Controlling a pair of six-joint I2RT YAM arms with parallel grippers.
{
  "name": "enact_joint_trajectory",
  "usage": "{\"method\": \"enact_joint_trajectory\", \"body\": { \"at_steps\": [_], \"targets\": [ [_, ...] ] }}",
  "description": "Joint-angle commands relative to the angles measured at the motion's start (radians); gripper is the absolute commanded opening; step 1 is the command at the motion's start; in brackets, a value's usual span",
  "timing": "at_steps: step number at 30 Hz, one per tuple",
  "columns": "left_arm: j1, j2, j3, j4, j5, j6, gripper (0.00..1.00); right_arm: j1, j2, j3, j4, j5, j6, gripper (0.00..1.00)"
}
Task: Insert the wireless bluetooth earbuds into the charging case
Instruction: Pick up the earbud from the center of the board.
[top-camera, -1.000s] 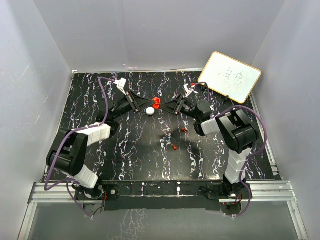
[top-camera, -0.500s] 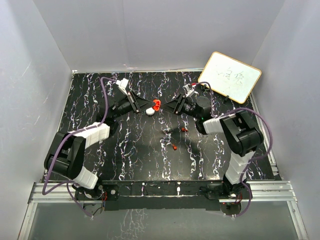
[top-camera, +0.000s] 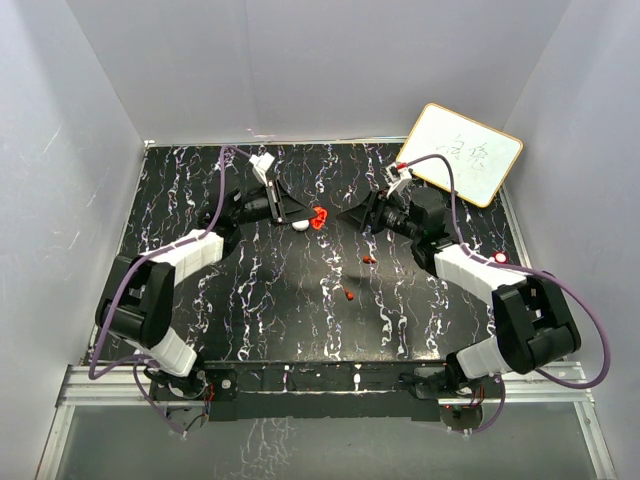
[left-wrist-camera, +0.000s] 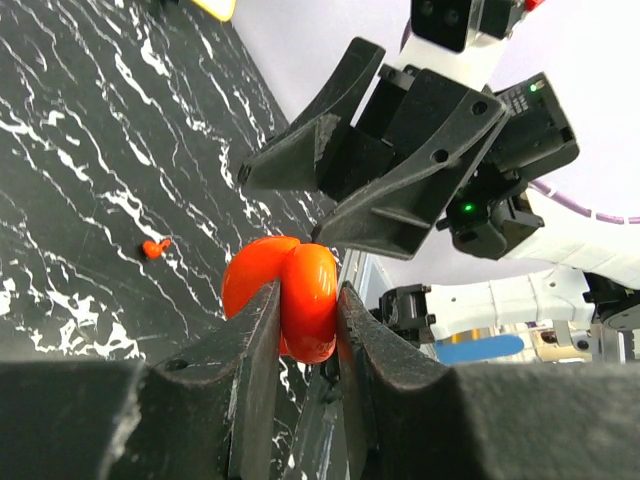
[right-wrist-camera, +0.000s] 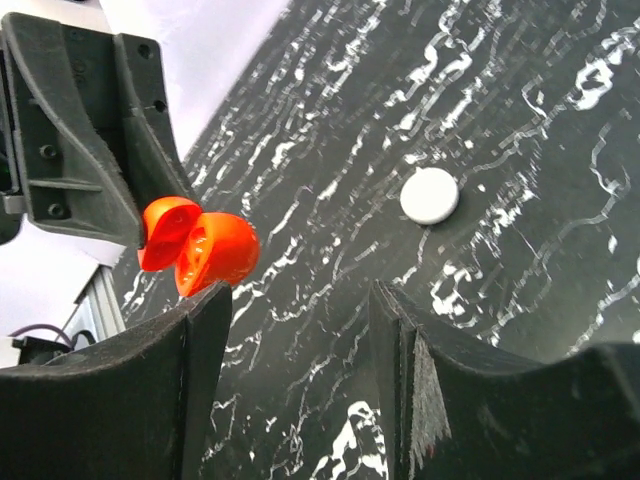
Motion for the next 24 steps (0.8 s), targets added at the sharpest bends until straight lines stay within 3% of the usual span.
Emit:
{"method": "enact_joint_trajectory", "body": {
  "at_steps": [1,10,24],
  "targets": [
    [0.015,0.004,0.038,-0.074,0.08,0.032,0.0,-0.012,-0.055,0.01,-0.139,0.04,-0.129,0.55],
    [0.065,0.063,-0.042,0.058,0.079,-0.099,0.0,-0.011,-0.061,0.015,-0.192,0.02,-0.166,0.56],
    [0.085,0.08,-0.101,0.038,0.072,-0.141,0.0,-0.012,-0.043,0.029,-0.211,0.012,-0.187,0.56]
  ]
}}
